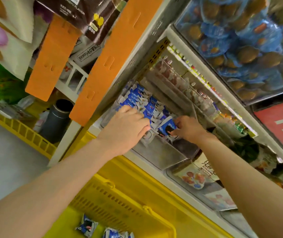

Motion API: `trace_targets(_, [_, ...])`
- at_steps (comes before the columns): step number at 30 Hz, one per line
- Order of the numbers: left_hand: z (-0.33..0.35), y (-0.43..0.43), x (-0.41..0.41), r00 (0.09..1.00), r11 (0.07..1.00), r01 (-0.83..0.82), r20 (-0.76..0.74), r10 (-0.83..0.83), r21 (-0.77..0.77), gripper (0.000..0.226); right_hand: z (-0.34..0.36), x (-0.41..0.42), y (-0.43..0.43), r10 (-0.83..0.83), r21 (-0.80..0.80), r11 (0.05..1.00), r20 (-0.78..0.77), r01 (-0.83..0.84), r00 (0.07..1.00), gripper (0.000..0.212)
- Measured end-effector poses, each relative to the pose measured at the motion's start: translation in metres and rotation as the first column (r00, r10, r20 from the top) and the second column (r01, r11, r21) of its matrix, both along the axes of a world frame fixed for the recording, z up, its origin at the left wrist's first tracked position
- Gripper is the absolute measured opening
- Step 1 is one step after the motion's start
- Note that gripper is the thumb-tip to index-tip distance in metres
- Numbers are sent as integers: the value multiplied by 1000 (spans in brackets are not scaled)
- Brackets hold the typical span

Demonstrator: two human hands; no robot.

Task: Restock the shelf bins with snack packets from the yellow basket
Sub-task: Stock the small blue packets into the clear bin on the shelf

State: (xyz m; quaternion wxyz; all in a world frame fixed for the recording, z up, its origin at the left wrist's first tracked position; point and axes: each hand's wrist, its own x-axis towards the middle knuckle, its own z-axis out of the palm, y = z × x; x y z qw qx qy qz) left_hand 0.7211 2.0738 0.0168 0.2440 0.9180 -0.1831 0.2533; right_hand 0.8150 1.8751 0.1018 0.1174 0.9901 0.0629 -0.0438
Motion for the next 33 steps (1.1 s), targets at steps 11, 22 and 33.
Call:
trace_targets(11, [-4,-1,1,998,1000,-6,60,7,-17,36,-21,3,14,45,-163,985,-65,-55,997,27])
trace_targets(22, [5,-3,-10,999,999,-42,-28,42,-5,32,-22,-58,15,28,354,930,195,-98,980,36])
trace_targets(33, [-39,-26,-92,987,990,-129,-101,122,-60,21,-103,-182,-34,392,366,758,406,-540,825,42])
